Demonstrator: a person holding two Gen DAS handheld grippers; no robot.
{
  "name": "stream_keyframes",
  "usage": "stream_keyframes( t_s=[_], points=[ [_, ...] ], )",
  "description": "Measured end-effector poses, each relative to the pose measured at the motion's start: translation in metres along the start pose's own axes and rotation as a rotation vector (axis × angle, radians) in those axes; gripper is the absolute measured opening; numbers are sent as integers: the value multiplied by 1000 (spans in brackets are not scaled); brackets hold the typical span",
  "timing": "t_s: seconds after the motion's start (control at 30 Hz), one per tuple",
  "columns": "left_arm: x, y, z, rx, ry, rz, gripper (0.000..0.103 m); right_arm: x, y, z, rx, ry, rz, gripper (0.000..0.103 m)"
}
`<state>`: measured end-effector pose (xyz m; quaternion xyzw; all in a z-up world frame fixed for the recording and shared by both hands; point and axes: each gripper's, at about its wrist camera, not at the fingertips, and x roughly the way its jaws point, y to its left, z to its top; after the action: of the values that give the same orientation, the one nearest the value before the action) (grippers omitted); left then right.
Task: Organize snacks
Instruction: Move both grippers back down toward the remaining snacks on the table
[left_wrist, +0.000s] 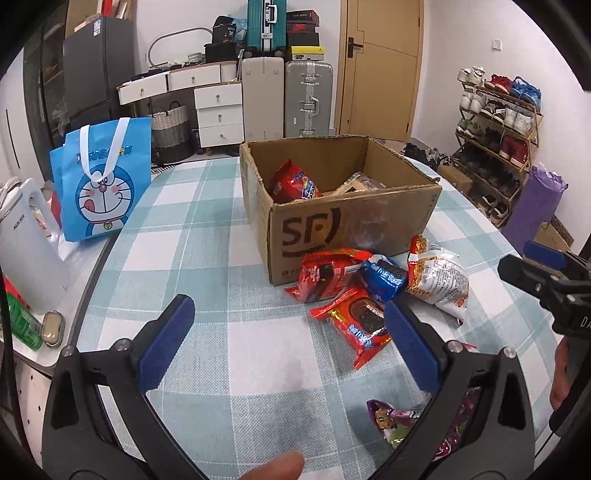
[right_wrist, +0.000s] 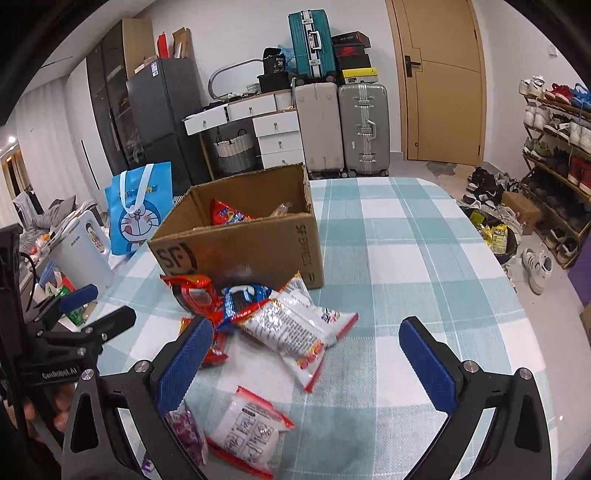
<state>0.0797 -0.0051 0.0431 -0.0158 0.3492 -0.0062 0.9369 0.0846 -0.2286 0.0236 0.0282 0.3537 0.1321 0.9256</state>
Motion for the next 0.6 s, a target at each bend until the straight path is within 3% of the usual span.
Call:
stream_keyframes(
  t_s=[0.3, 0.6],
  points=[
    [4, 10, -24, -24, 17, -4, 102, -7, 1, -25, -7, -1, 1, 103],
    [14, 10, -56, -20, 99, -85, 102, -4, 11, -59, 14, 74, -52, 103]
  ],
)
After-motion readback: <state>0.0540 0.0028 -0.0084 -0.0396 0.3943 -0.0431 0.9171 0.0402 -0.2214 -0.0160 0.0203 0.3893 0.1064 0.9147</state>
